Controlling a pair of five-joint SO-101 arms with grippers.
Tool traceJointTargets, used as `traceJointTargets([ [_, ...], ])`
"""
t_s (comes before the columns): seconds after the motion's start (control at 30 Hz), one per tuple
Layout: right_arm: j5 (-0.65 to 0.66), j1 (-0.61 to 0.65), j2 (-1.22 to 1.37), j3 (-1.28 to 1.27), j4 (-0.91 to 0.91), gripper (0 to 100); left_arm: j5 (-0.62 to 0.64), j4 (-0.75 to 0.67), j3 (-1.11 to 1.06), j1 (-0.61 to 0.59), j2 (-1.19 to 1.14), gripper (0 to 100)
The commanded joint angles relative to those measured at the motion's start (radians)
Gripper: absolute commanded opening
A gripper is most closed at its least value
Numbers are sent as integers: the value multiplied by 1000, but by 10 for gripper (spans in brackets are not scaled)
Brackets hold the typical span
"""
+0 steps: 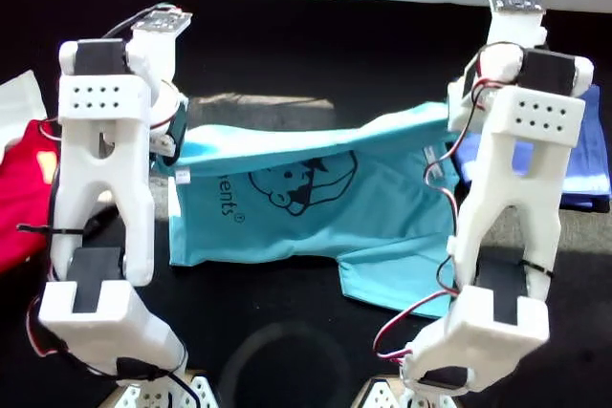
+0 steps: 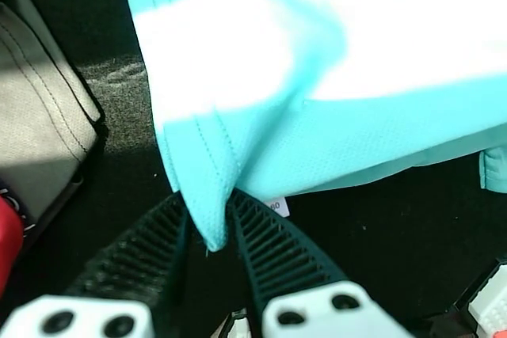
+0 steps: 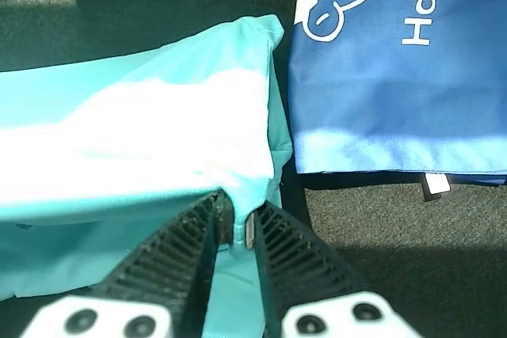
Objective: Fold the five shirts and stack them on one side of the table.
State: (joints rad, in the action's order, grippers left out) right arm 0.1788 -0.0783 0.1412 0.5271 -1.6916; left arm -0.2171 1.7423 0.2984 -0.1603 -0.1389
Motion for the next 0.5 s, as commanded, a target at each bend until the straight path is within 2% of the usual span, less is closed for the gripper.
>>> traceJointTargets([
  [0.0, 6, -18, -157, -188, 70, 7, -9, -68, -122, -4, 94, 9],
  [0.27, 49, -22, -562, -918, 421, 7, -11, -184, -403, -2, 188, 9],
  [0.37, 61, -30, -668, -1084, 479, 7, -35, -189, -478, -2, 209, 9],
  [0.47, 63, -61, -723, -1144, 487, 7, -46, -189, -545, -2, 236, 9],
])
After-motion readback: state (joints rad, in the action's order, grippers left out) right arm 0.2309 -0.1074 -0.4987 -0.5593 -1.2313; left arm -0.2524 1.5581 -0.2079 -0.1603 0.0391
